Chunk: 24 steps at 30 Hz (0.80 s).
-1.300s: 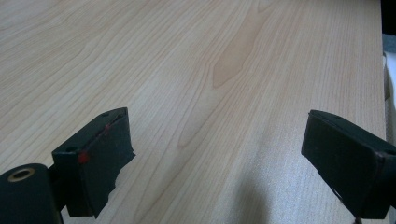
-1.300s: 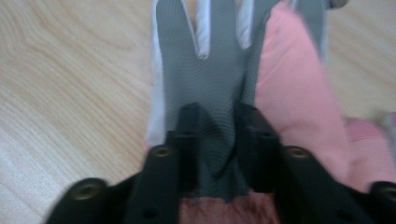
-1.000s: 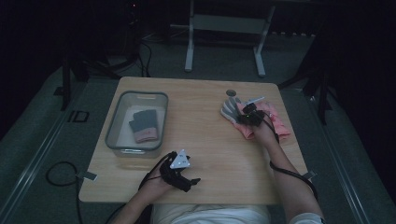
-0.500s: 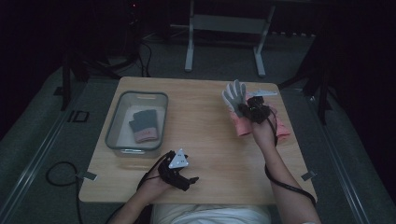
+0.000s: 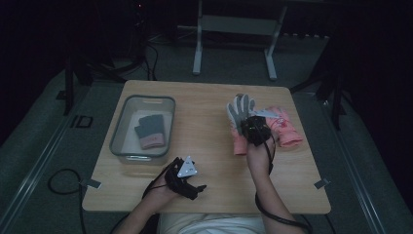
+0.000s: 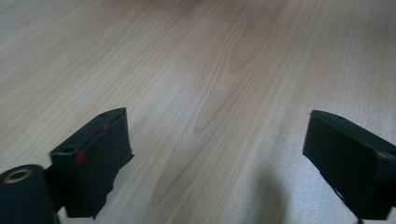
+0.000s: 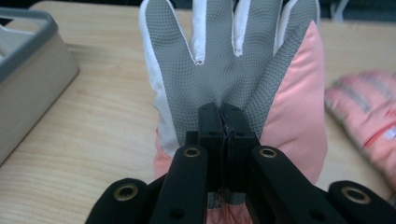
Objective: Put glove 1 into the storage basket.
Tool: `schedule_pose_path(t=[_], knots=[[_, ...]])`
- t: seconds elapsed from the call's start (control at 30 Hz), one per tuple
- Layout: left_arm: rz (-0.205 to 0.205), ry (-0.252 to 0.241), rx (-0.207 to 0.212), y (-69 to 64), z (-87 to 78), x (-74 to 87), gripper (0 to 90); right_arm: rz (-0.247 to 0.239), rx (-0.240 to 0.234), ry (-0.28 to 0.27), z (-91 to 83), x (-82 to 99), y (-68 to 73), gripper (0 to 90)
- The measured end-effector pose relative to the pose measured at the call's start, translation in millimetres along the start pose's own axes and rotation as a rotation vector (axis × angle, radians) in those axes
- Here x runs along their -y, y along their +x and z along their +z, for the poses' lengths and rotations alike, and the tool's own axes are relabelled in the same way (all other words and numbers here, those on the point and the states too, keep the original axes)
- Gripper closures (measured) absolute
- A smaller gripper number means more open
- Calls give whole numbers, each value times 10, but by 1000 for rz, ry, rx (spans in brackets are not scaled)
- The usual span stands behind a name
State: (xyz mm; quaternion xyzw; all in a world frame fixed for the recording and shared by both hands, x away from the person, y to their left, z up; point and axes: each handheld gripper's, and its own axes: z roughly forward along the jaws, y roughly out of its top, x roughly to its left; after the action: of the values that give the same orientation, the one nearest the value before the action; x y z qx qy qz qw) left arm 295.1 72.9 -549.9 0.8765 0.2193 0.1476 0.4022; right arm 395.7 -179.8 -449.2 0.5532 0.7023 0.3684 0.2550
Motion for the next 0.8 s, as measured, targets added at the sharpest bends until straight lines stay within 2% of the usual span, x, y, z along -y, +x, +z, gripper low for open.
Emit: schedule_pose_path(t=[0.1, 0.23, 0.27, 0.4, 0.47, 0.57, 0.7, 0.8], knots=[[0, 7, 4, -10, 17, 1, 15, -1, 12, 24, 80, 101, 49, 882], [-2, -5, 3, -27, 19, -1, 15, 29, 5, 69, 232, 243, 115, 881], [-2, -9, 7, -29, 18, -1, 15, 19, 13, 85, 287, 275, 129, 881], [-6, 1, 20, -33, 27, 12, 16, 40, 9, 128, 473, 373, 142, 879], [-5, 6, 23, -38, 37, 17, 16, 74, -12, 138, 550, 394, 139, 875], [-6, 3, 28, -44, 41, 15, 15, 97, -30, 164, 685, 419, 151, 862], [-13, 5, 35, -38, 48, 24, 16, 86, -26, 184, 792, 430, 196, 835], [-13, 0, 38, -40, 41, 21, 16, 87, -38, 180, 790, 399, 211, 793]])
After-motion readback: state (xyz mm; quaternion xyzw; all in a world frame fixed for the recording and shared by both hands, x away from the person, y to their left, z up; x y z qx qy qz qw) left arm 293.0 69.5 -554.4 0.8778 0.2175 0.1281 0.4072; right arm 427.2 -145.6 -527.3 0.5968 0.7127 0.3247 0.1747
